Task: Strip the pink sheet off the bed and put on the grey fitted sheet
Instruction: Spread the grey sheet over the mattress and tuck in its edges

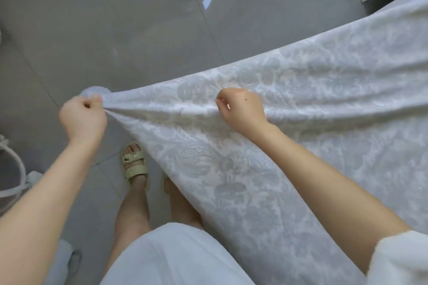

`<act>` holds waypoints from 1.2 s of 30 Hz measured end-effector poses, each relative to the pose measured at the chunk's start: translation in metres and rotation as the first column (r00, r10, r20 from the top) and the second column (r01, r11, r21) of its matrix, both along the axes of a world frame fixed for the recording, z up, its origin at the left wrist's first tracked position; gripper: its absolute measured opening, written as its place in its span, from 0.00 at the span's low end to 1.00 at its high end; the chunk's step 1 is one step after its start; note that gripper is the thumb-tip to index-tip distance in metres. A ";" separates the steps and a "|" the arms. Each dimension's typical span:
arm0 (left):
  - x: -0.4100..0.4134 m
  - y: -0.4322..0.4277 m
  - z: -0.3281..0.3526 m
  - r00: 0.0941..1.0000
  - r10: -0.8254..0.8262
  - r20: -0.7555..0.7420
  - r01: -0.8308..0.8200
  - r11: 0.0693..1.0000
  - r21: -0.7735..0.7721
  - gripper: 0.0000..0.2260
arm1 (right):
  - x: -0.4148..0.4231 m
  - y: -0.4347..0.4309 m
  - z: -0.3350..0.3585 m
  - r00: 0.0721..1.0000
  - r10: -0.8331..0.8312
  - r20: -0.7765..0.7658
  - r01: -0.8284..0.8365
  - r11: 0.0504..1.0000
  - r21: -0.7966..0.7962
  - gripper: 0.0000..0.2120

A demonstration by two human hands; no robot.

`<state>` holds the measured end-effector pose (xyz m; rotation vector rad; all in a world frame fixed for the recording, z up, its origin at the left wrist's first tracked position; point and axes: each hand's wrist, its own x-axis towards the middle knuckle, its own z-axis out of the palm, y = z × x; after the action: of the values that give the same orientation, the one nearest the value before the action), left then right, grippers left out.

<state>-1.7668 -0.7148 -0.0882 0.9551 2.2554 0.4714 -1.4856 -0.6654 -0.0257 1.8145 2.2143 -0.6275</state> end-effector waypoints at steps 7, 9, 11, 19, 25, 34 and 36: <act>0.041 0.011 -0.060 0.926 0.189 0.328 0.003 0.862 -0.507 0.29 | 0.008 0.004 -0.034 0.989 0.017 0.146 -0.008 0.998 -0.059 0.19; 0.074 -0.003 -0.043 0.819 0.214 0.533 0.132 0.833 -0.537 0.30 | 0.014 0.008 -0.043 0.971 0.071 0.227 -0.064 0.997 -0.042 0.22; 0.100 -0.010 -0.029 0.672 0.291 0.681 0.178 0.829 -0.529 0.28 | 0.018 0.014 -0.052 0.948 0.127 0.290 -0.115 0.992 -0.059 0.25; 0.142 -0.028 -0.040 0.778 0.146 0.611 0.052 0.954 -0.295 0.13 | 0.022 0.040 -0.076 0.844 0.327 0.426 -0.281 0.945 -0.169 0.13; 0.140 -0.027 -0.046 0.868 -0.204 0.453 0.316 0.931 -0.185 0.14 | 0.020 0.054 -0.081 0.854 0.391 0.344 -0.307 0.912 -0.273 0.10; 0.117 -0.045 -0.006 0.863 -0.486 0.139 0.482 0.874 0.065 0.07 | 0.025 0.031 -0.031 0.978 0.206 -0.023 -0.195 0.950 0.244 0.10; 0.107 -0.058 0.008 0.865 -0.499 0.056 0.486 0.860 0.152 0.08 | 0.024 0.027 -0.014 0.973 0.218 -0.080 -0.180 0.924 0.338 0.06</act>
<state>-1.6594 -0.7724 -0.0800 1.4938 1.8136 0.4244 -1.4619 -0.6386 -0.0401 1.6931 2.6747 -0.3457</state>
